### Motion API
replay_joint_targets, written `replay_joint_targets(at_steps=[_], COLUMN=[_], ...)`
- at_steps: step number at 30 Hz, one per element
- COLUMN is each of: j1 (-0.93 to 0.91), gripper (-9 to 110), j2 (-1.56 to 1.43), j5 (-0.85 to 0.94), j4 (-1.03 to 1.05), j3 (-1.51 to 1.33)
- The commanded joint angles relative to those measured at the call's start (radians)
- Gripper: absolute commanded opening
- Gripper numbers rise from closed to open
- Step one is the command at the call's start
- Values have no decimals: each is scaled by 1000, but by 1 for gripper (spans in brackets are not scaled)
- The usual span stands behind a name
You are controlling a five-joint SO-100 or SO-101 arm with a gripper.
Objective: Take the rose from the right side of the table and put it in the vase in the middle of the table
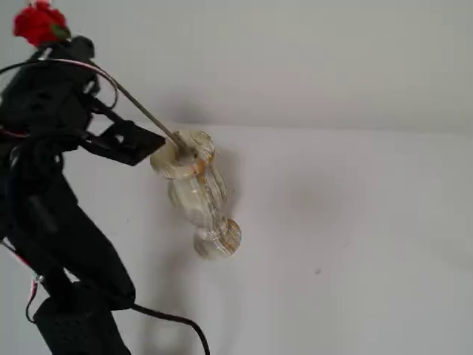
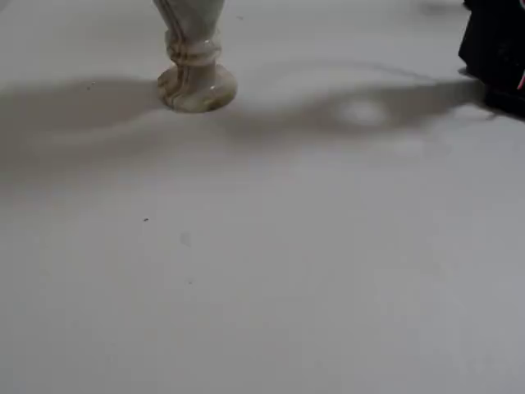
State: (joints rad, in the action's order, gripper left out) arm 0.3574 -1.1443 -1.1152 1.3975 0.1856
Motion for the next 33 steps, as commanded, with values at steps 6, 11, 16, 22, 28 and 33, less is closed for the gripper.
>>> replay_joint_targets(at_steps=[6, 11, 16, 22, 28, 33], j1=[-92, -126, -150, -169, -183, -210], gripper=[0, 4, 18, 37, 47, 50], j2=[101, 126, 133, 123, 83, 32], j5=[-17, 8, 69, 91, 121, 155], j4=[-6, 5, 41, 103, 153, 170], j3=[43, 44, 44, 44, 44, 44])
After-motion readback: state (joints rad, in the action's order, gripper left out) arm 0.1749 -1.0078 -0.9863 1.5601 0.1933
